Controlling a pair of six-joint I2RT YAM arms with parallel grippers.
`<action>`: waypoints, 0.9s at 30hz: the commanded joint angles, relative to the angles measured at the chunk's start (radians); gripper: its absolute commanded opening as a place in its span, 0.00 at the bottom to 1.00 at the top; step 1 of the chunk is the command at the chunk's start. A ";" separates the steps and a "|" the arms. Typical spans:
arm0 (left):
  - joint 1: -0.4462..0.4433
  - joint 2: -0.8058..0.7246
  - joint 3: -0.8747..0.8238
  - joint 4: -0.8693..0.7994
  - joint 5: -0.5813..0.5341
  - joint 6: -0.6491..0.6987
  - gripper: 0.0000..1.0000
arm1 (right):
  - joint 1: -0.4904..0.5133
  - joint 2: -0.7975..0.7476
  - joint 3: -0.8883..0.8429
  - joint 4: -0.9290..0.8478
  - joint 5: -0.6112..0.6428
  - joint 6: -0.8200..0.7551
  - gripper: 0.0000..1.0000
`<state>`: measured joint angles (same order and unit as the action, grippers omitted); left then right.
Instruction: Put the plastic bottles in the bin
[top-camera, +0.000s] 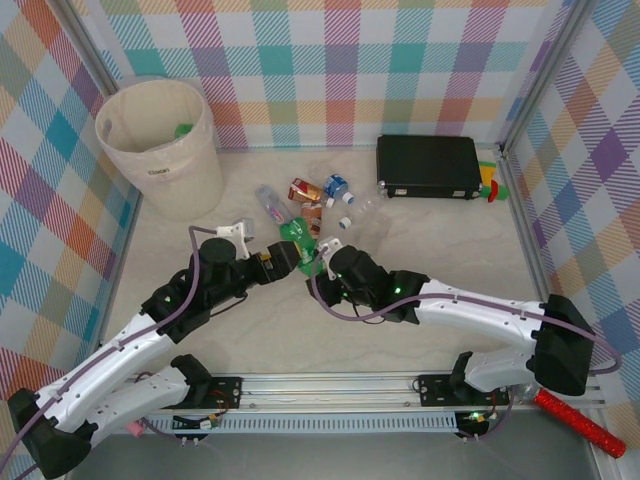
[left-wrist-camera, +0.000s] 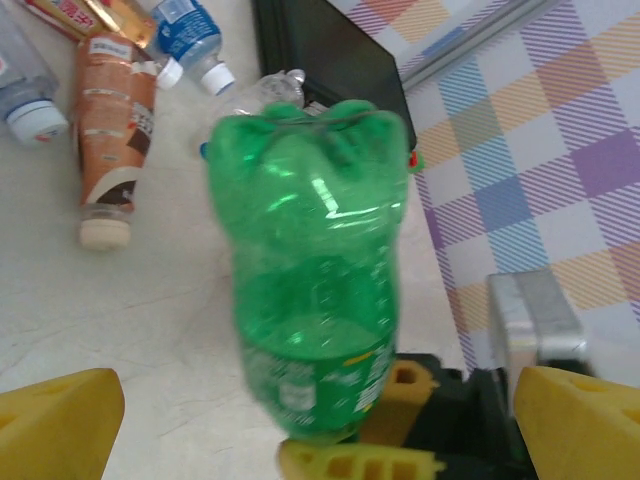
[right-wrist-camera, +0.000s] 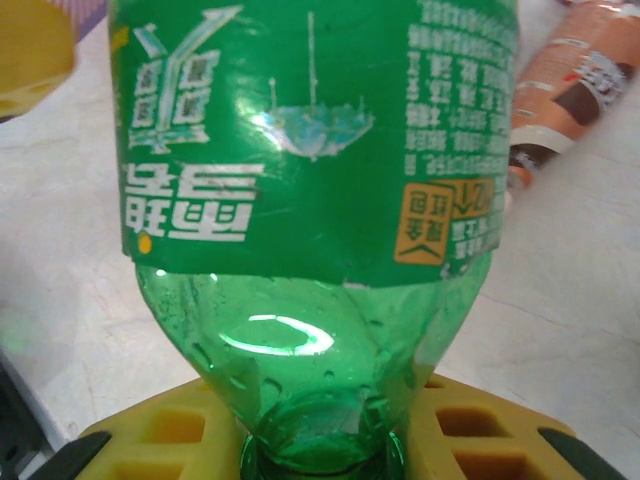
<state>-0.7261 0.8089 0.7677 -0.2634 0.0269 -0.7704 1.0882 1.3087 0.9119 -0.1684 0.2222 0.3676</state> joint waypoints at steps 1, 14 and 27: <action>-0.005 0.013 0.034 0.051 0.020 -0.007 1.00 | 0.010 0.008 0.024 0.102 -0.073 -0.054 0.30; 0.007 0.070 0.072 0.033 -0.053 0.024 0.94 | 0.035 -0.067 -0.003 0.110 -0.153 -0.105 0.30; 0.017 0.057 0.068 0.035 -0.044 0.036 0.70 | 0.036 -0.075 -0.010 0.099 -0.157 -0.103 0.31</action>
<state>-0.7177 0.8795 0.8165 -0.2329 -0.0116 -0.7498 1.1191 1.2400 0.8974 -0.0975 0.0807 0.2752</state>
